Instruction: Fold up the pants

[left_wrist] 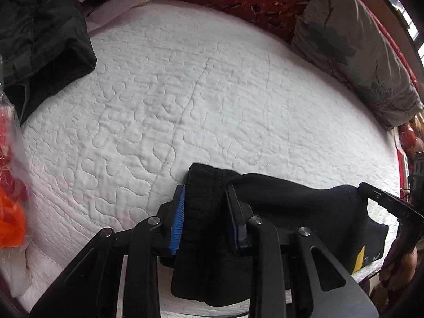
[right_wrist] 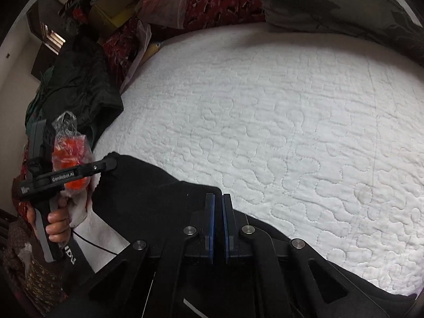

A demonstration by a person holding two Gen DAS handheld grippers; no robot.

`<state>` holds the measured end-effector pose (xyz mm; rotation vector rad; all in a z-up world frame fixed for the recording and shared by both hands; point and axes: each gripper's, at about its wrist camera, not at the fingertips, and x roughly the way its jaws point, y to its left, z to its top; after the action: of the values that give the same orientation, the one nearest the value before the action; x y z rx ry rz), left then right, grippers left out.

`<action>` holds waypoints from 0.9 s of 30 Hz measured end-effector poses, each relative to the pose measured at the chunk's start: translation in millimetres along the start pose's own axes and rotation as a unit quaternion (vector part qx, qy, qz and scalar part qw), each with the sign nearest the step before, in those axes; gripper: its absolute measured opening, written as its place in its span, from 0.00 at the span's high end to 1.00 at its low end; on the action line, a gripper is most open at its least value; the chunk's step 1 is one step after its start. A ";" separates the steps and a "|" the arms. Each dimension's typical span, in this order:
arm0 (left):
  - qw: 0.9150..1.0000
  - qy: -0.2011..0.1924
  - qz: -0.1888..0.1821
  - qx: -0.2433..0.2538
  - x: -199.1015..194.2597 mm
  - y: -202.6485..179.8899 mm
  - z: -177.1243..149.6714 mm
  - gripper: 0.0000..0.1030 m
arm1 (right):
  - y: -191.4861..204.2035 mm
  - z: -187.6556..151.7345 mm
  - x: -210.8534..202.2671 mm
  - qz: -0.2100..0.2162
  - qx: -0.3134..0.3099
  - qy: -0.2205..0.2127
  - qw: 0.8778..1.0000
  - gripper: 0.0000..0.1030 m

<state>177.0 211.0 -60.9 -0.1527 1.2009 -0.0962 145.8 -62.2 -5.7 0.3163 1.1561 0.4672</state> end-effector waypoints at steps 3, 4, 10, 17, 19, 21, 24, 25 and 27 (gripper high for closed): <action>1.000 -0.007 0.011 -0.003 0.9 -3.3 -3.9 0.74 | -15.7 1.1 17.8 -0.030 0.027 0.017 0.999 0.96; 1.000 -0.010 0.010 -0.008 -2.8 -3.3 -3.9 0.73 | -19.3 -0.9 24.8 -0.037 0.032 0.024 0.999 0.96; 0.997 -0.042 -0.016 -0.066 -52.5 22.7 -5.5 0.63 | -28.4 -10.5 0.0 -0.027 0.059 -0.007 0.998 0.85; 0.988 -0.027 -0.110 -0.108 -67.2 18.3 -44.9 0.53 | -66.5 -58.4 -80.5 -0.037 0.085 -0.045 0.995 0.61; 0.993 -0.019 -0.087 -0.073 -60.1 1.7 -58.4 0.53 | -85.0 -78.4 -97.2 -0.040 0.111 -0.050 0.992 0.61; 0.999 -0.013 -0.026 -0.042 -45.3 -11.9 -67.5 0.53 | -106.5 -99.2 -114.4 -0.050 0.140 -0.057 0.987 0.58; 0.995 0.027 0.098 -0.010 -10.1 -13.7 -74.8 0.50 | -134.7 -128.7 -134.1 -0.053 0.180 -0.062 0.980 0.56; 0.994 0.045 0.093 -0.026 -2.1 -6.9 -76.4 0.50 | -143.3 -137.2 -141.3 -0.053 0.190 -0.065 0.978 0.56; 0.993 0.046 0.043 -0.095 -9.9 5.7 -81.5 0.52 | -153.0 -150.6 -154.1 -0.052 0.203 -0.075 0.975 0.56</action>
<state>97.4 212.8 -81.5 -0.2658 1.3072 0.0870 -14.7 -272.1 -11.3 0.6316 1.1098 0.1089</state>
